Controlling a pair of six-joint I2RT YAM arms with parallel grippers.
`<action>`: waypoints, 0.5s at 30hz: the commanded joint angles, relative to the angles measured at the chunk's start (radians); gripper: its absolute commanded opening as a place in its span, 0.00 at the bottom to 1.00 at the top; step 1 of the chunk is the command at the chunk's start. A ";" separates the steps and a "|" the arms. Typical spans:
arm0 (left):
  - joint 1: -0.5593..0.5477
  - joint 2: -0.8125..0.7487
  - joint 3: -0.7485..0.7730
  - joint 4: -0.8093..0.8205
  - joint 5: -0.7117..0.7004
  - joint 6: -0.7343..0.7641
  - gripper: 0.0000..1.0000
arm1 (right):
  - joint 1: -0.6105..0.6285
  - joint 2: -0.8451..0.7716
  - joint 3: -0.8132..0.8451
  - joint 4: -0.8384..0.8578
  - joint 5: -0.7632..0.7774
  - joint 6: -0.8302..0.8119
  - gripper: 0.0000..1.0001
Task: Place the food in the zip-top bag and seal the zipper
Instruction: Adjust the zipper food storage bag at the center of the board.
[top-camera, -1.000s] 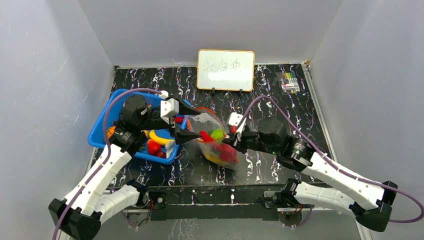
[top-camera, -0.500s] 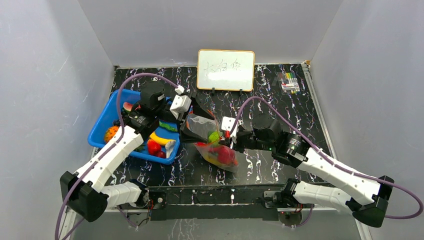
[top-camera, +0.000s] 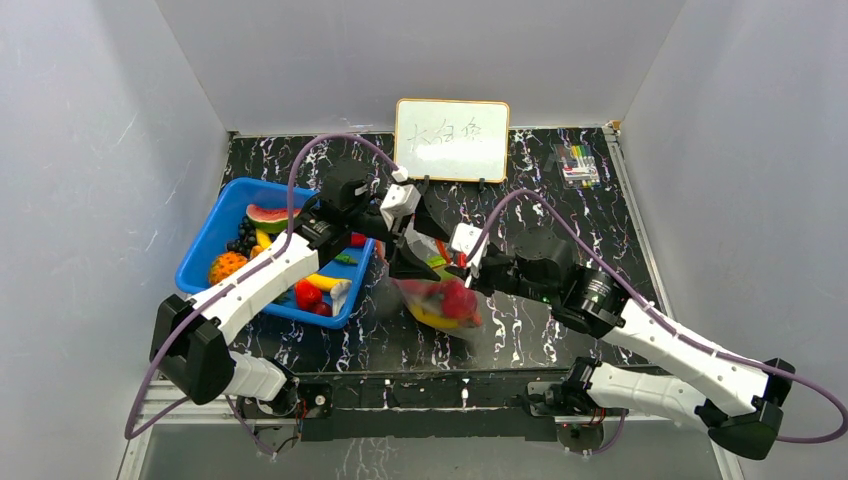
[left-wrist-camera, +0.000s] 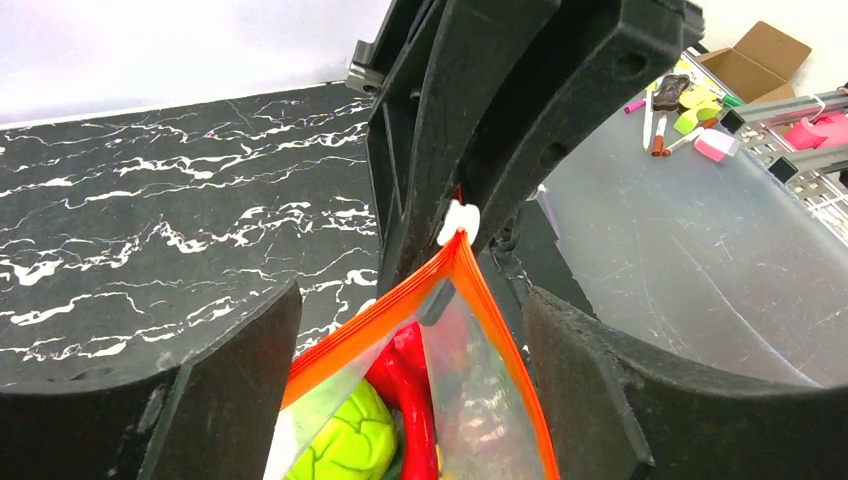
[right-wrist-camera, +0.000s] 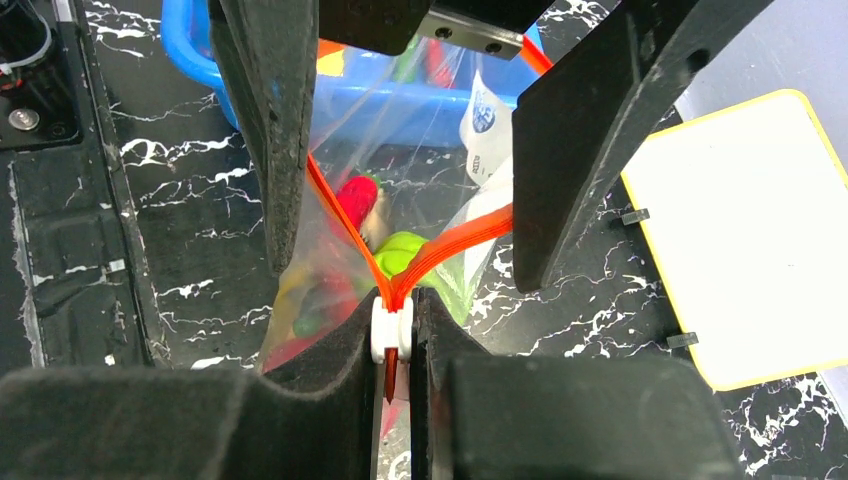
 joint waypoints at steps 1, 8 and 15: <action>-0.016 -0.012 0.036 0.029 0.013 0.039 0.76 | -0.004 -0.047 0.015 0.120 0.033 0.025 0.00; -0.017 -0.026 0.071 -0.031 -0.067 0.087 0.13 | -0.006 -0.095 -0.043 0.137 0.040 0.087 0.00; -0.017 -0.048 0.046 -0.028 -0.106 0.107 0.00 | -0.004 -0.169 -0.166 0.298 0.122 0.292 0.14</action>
